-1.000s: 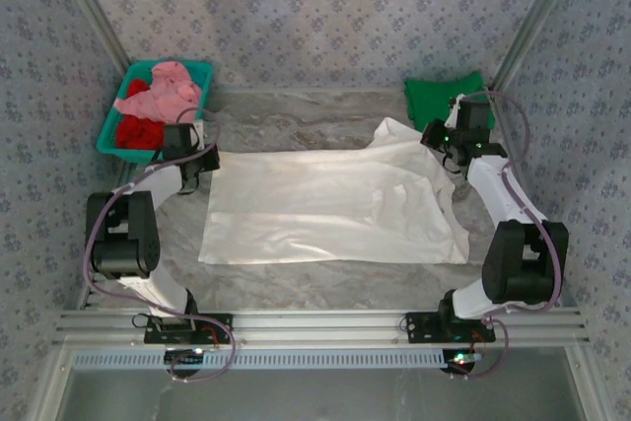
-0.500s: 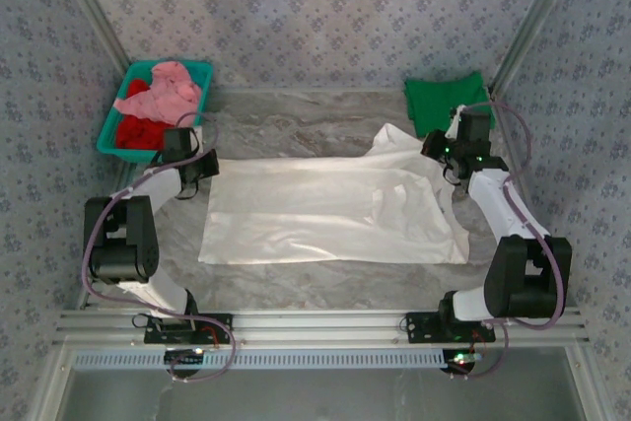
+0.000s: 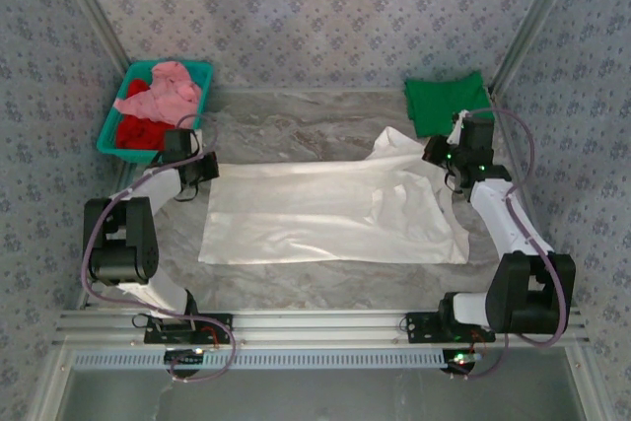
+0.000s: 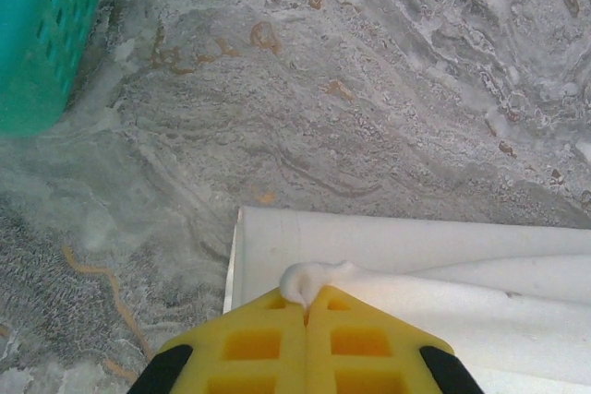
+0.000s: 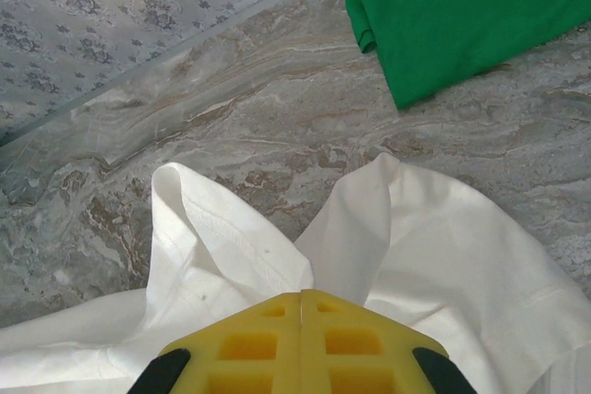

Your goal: Fold and stack the t-shirts

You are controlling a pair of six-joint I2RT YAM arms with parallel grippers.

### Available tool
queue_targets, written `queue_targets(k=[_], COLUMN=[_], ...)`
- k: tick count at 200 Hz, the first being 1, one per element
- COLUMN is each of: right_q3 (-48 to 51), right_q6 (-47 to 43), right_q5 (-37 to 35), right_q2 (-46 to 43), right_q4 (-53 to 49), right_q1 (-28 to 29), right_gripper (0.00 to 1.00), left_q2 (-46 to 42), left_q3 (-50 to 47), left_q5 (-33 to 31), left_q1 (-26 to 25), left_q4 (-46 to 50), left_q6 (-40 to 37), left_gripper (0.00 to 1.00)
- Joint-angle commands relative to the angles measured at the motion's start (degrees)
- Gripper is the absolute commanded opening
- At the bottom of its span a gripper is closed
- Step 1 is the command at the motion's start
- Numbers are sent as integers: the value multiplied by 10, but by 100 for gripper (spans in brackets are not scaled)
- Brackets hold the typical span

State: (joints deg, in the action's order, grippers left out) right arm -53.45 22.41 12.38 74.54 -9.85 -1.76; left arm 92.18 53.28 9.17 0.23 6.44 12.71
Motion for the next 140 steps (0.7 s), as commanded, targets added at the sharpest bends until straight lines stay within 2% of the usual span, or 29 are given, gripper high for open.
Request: queue_targets(k=[1,25,50,60,66,80,87,113,140], right_q3=[10,28,55,71,81,105,113,123,100], right_q6=[-12,-7,-1,1,5,8,9,1,1], right_q5=[-12,-13,-15,-16,-15,-2,-2,-15,8], right_q2=[-17,-31,-55,-68,-76,-94,-101,-123,-108], right_q4=[-21,-38,-69,-81,-86,-98,-108,-130,-81], right_q1=[-7,-7,-6,-6,-7,-7,-7,-8,0], right_gripper=[0,0,3,7,14,33,39,41,46], left_q2=[-25,-34,-56,-66,-73,-93,-106,-145,-136], left_q3=[-3,-19,-44,-55,-61,-77,-86,-116,-95], left_q5=[-18,-27,-33,-42,-50,-67,-71,-80,-55], left_q1=[-4,-8,-9,-9,-9,-10,-9,-10,-19], left_q4=[21,28,40,47,53,63,64,55,46], left_q6=[8,16,27,33,38,48,54,59,53], left_gripper=[0,0,16,23,26,26,27,29,33])
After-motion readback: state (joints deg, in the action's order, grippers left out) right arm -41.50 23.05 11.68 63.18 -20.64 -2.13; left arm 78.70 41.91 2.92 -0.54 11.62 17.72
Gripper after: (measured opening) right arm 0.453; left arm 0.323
